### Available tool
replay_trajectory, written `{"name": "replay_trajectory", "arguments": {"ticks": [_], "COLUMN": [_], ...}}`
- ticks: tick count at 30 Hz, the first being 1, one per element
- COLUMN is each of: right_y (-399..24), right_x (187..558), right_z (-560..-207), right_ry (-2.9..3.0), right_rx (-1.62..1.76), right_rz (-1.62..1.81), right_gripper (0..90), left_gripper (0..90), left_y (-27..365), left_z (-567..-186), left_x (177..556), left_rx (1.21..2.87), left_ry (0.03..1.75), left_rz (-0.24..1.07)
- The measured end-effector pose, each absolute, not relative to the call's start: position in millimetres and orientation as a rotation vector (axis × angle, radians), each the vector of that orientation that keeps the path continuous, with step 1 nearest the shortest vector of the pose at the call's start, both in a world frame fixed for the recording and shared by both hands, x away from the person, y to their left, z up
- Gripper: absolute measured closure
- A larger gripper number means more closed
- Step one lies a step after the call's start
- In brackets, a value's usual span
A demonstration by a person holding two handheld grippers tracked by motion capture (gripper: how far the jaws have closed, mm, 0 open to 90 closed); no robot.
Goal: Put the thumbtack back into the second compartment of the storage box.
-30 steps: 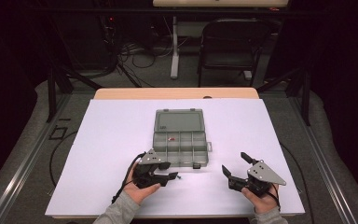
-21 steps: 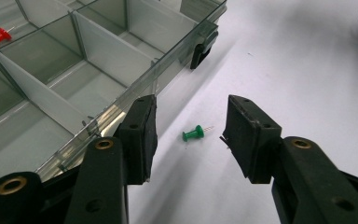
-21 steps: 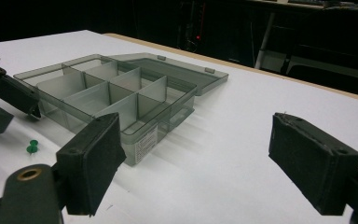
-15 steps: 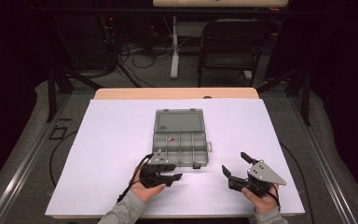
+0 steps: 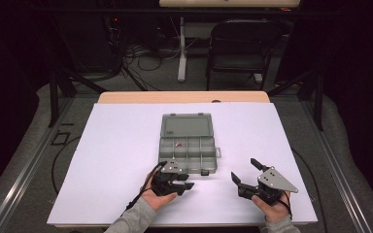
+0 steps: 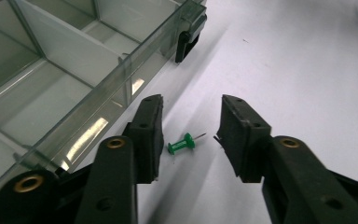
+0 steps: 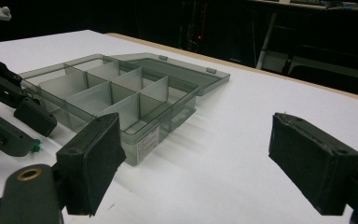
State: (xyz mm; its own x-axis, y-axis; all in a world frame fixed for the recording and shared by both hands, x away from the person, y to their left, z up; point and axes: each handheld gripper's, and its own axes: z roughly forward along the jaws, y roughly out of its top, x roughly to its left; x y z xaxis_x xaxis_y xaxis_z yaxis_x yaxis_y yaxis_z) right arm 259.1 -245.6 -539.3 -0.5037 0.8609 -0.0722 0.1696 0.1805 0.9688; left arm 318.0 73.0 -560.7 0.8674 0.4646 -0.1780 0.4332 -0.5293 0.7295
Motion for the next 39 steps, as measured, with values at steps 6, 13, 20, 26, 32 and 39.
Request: {"name": "replay_trajectory", "arguments": {"ticks": [6, 13, 20, 26, 32, 39], "right_y": [-245.8, -245.6, -245.5, -245.0, -244.8, -244.8], "right_x": [259.0, 259.1, 259.1, 259.1, 259.5, 259.5], "right_z": [-539.2, -539.4, -539.4, -539.6, -539.9, -540.0], "right_ry": [1.814, 1.812, 1.812, 1.813, 1.813, 1.814], "right_rx": [0.972, 0.971, 0.972, 0.974, 0.974, 0.976], "right_rz": [1.361, 1.363, 1.362, 1.363, 1.363, 1.362], "right_gripper": [16.6, 16.6, 16.6, 16.6, 16.6, 16.6], "left_gripper": [67.1, 72.4, 77.1, 77.2, 77.3, 77.3], "left_y": [72.9, 73.8, 75.5, 75.4, 75.8, 75.6], "left_z": [-562.0, -561.7, -562.3, -562.4, -562.9, -562.4], "left_x": [317.4, 316.5, 316.6, 316.3, 316.2, 316.3], "left_rx": [2.236, 2.243, 2.239, 2.239, 2.233, 2.229], "left_ry": [0.636, 0.624, 0.637, 0.635, 0.638, 0.649], "left_rz": [0.054, 0.045, 0.034, 0.042, 0.035, 0.029]}}
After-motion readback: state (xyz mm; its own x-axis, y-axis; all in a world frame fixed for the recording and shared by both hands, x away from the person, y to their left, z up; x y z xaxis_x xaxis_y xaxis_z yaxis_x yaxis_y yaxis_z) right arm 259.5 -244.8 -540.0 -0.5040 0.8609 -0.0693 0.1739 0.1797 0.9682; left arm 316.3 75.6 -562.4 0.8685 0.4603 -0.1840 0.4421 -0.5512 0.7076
